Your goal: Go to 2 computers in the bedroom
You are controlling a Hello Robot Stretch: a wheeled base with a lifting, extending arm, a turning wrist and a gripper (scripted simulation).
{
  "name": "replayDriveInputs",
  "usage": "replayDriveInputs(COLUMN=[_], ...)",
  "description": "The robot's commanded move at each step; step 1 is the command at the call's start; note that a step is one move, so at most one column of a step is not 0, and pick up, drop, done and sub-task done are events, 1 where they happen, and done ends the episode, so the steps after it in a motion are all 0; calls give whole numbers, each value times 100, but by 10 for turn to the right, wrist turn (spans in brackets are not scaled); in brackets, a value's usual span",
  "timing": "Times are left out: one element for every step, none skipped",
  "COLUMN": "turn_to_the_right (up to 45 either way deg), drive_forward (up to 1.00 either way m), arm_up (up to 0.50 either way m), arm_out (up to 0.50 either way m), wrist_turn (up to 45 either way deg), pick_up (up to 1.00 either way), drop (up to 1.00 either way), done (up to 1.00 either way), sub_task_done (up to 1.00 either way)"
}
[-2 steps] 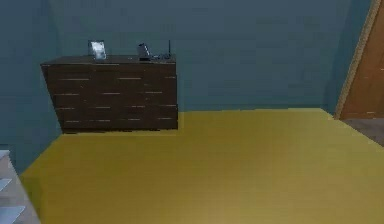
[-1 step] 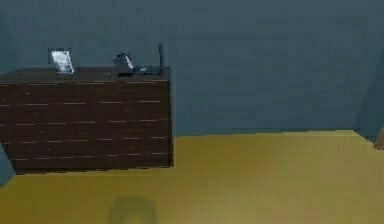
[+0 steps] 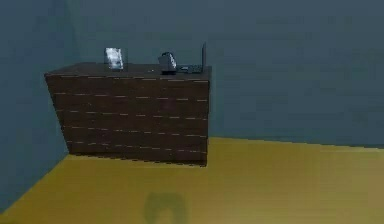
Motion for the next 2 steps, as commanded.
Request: replayDriveInputs(turn_to_the_right=[0,-30], drive_forward=[100,0], arm_up=[0,0], arm_out=[0,0], wrist_turn=[0,0], pick_up=[0,0], drop=[0,0], done=[0,0], sub_task_done=[0,0])
